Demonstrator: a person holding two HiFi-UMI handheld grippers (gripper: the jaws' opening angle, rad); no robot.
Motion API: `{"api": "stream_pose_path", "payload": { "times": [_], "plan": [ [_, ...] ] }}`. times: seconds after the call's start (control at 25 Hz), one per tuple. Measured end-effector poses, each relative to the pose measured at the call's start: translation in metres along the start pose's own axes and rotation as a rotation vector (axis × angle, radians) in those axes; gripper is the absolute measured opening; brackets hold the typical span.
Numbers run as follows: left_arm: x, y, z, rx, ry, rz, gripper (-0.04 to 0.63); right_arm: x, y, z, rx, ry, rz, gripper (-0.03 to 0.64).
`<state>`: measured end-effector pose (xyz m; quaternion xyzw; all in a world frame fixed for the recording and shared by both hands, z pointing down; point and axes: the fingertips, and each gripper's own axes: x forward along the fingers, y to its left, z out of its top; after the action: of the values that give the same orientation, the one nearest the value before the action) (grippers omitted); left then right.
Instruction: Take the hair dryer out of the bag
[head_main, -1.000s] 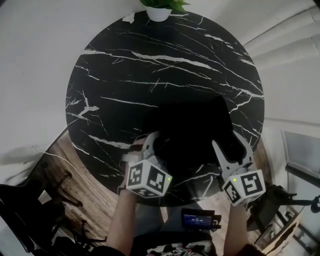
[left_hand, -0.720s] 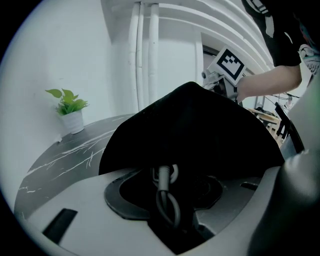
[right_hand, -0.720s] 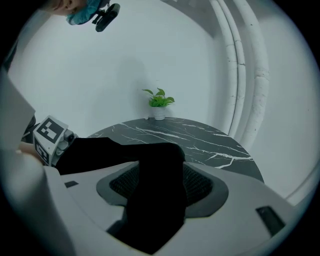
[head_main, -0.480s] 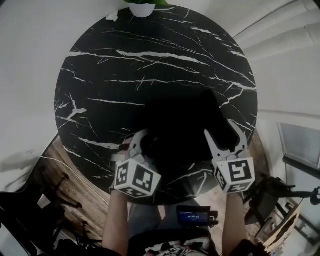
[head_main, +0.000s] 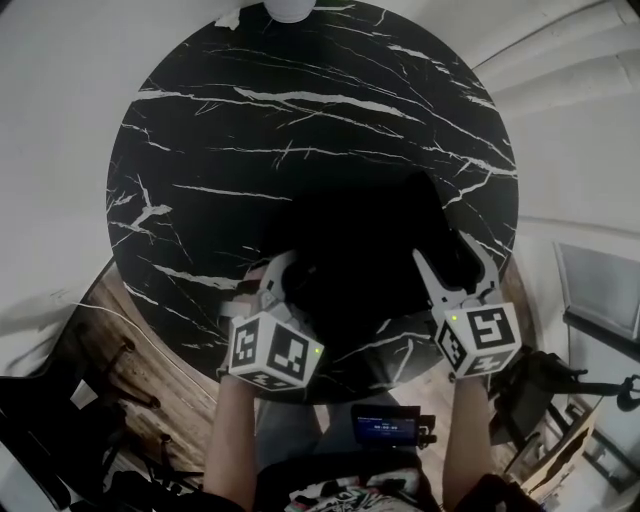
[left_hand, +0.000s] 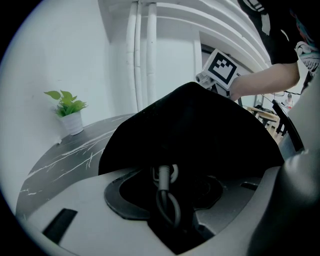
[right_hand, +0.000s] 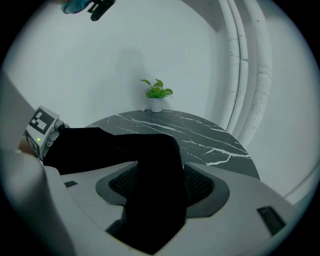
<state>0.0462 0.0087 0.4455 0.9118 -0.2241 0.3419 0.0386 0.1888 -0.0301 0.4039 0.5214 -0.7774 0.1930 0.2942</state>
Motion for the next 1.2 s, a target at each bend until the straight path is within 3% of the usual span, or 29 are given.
{"api": "stream_pose_path", "payload": {
  "times": [0.68,1.2],
  "plan": [
    [-0.001,-0.001,0.0,-0.011,-0.002,0.002,0.189,-0.005,-0.007,0.01,0.096,-0.045,0.102,0.232],
    [-0.003,-0.003,0.0,0.039,0.044,0.01,0.186,-0.01,-0.011,0.015,0.135,-0.076,0.094,0.19]
  ]
}}
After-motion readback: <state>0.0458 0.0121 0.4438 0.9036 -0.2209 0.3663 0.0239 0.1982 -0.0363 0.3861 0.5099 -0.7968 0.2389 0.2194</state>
